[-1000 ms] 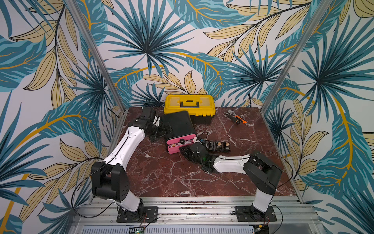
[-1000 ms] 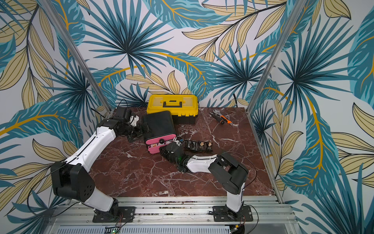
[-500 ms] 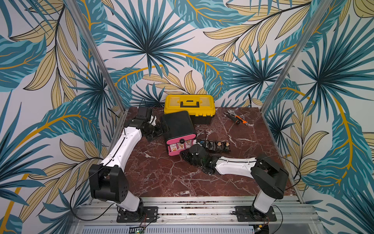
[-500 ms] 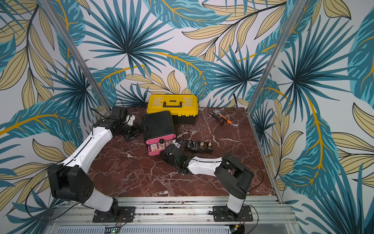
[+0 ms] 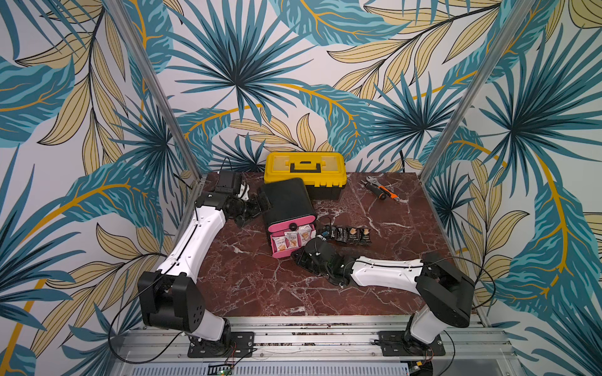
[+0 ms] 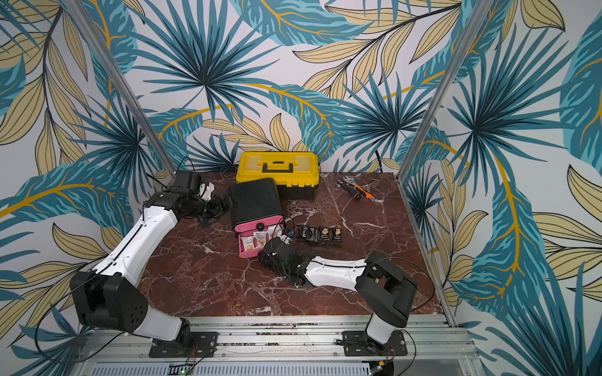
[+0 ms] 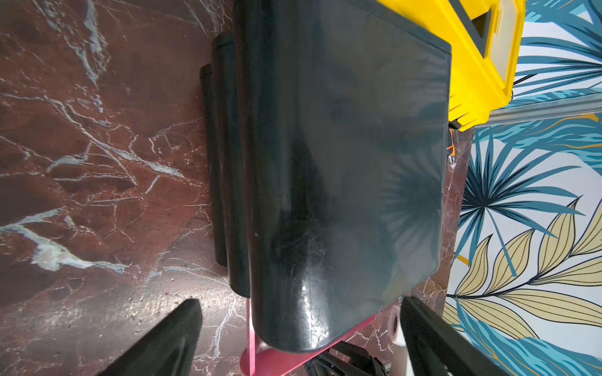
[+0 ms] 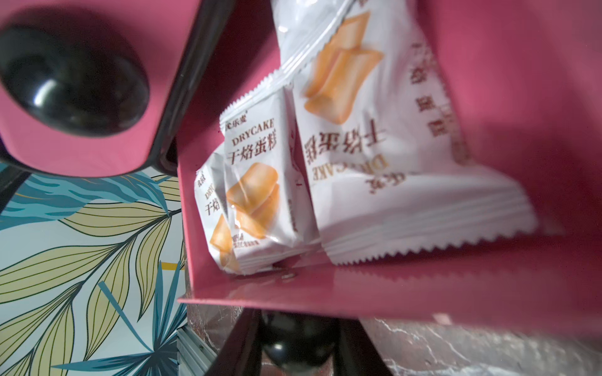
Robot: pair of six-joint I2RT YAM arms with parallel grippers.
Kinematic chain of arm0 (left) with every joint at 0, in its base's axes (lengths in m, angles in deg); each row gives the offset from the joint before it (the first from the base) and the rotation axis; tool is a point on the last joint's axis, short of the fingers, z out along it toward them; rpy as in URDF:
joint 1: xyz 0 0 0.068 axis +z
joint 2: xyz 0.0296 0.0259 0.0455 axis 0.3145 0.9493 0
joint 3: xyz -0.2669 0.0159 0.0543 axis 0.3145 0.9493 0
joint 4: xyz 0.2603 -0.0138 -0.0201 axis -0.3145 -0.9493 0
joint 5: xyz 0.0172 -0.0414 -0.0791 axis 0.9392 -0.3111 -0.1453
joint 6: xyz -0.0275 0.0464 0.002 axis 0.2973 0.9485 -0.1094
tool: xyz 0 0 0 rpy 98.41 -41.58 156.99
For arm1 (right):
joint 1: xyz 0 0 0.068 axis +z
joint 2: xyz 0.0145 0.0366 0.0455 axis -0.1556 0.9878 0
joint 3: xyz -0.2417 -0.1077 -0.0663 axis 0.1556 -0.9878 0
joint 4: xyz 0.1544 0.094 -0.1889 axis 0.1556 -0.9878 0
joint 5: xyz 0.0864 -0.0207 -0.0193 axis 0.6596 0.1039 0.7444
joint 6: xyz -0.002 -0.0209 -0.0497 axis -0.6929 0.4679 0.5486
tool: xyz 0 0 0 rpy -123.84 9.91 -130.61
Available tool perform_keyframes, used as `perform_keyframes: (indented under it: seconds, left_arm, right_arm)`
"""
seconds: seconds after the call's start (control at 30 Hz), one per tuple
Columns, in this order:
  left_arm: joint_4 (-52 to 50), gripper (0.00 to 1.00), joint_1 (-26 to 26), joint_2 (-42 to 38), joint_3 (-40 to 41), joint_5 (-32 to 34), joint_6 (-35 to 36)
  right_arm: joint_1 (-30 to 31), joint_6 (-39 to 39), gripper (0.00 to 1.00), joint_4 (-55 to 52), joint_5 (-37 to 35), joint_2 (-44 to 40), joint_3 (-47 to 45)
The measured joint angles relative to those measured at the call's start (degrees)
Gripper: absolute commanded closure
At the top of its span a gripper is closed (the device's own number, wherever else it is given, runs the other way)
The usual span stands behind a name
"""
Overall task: Take the cookies out of the drawer
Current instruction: Open the drawer in the storage box.
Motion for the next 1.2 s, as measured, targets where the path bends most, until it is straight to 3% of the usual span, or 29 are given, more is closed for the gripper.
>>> perform_keyframes:
  seconds: [0.13,0.2,0.33,0.8,1.2]
  left_arm:
    - [0.7,0.0,0.0,-1.0,1.8,-0.5,-1.3]
    - [1.1,0.0,0.0,-2.1,2.8,-0.8,-1.9]
    - [1.6,0.0,0.0,-5.2,5.3,-1.4,-2.8]
    - [1.2,0.0,0.0,-16.7,16.7,-1.7,-4.8]
    - [-0.3,0.0,0.0,-20.2,20.7,-1.7,-5.9]
  right_arm:
    - [1.1,-0.2,0.79,-1.6,-0.7,-1.4,-0.7]
    - [1.5,-0.2,0.65,-2.3,-1.0,-1.7,-0.8]
    - [2.2,0.3,0.53,-5.2,-1.5,-2.3,-0.4]
    - [2.7,8.9,0.51,-26.2,-4.7,-7.2,13.9]
    - [2.2,17.0,0.51,-39.3,-5.2,3.9,25.7]
